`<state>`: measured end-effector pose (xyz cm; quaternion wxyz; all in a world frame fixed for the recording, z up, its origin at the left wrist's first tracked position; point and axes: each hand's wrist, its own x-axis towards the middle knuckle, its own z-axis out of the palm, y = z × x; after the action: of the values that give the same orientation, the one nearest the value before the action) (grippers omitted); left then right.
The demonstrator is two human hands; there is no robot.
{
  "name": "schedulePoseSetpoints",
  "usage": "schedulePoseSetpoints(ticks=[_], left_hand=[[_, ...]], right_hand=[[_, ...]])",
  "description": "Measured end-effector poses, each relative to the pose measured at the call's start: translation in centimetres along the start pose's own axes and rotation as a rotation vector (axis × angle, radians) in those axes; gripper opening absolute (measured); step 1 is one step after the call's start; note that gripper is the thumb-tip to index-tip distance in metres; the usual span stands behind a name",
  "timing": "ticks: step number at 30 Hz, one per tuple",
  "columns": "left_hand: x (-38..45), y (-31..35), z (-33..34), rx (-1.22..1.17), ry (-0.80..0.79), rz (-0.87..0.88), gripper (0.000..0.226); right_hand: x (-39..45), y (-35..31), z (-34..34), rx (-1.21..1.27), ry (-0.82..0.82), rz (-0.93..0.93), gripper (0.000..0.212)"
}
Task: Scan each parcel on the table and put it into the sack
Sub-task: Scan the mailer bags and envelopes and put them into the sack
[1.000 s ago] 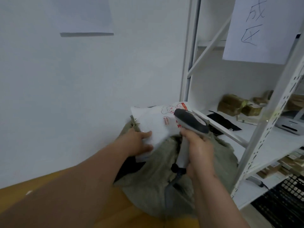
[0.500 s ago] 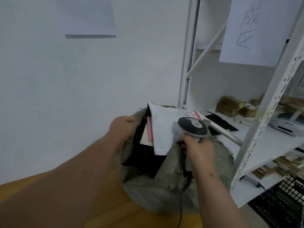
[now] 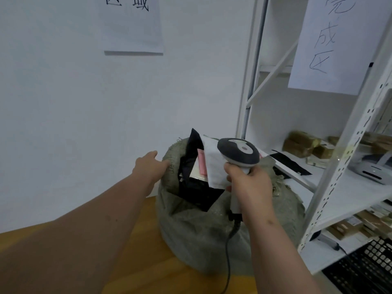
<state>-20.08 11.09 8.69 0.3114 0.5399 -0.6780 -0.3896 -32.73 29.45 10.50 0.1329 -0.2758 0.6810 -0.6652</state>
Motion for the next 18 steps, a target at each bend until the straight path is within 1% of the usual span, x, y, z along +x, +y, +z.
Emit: schedulePoseSetpoints(ticks=[1,3,6,9,12,18], left_hand=[[-0.2,-0.2,-0.4,-0.009,-0.007,-0.006,0.067],[-0.5,-0.9,-1.4,-0.028,-0.012,0.0,0.069],[-0.7,-2.2,-3.6,-0.032,-0.01,-0.002,0.065],[-0.6,-4.6,-6.8,-0.027,0.004,-0.029,0.062],[-0.7,-8.4,-10.7,0.009,0.03,-0.046,0.06],[-1.8,-18.0,-19.0,0.104,0.084,-0.153,0.059]], right_hand=[[-0.3,0.0,0.5,0.009,-0.013,0.014,0.014],[-1.2,-0.2,1.5,0.025,-0.036,0.039,0.016],[-3.0,-0.9,3.4,0.028,-0.101,0.09,0.017],[-5.0,-1.3,6.3,0.027,-0.165,0.095,0.011],[-7.6,-1.4,10.2,0.02,-0.233,0.114,0.014],[-14.4,0.8,19.6,0.012,-0.399,0.205,0.01]])
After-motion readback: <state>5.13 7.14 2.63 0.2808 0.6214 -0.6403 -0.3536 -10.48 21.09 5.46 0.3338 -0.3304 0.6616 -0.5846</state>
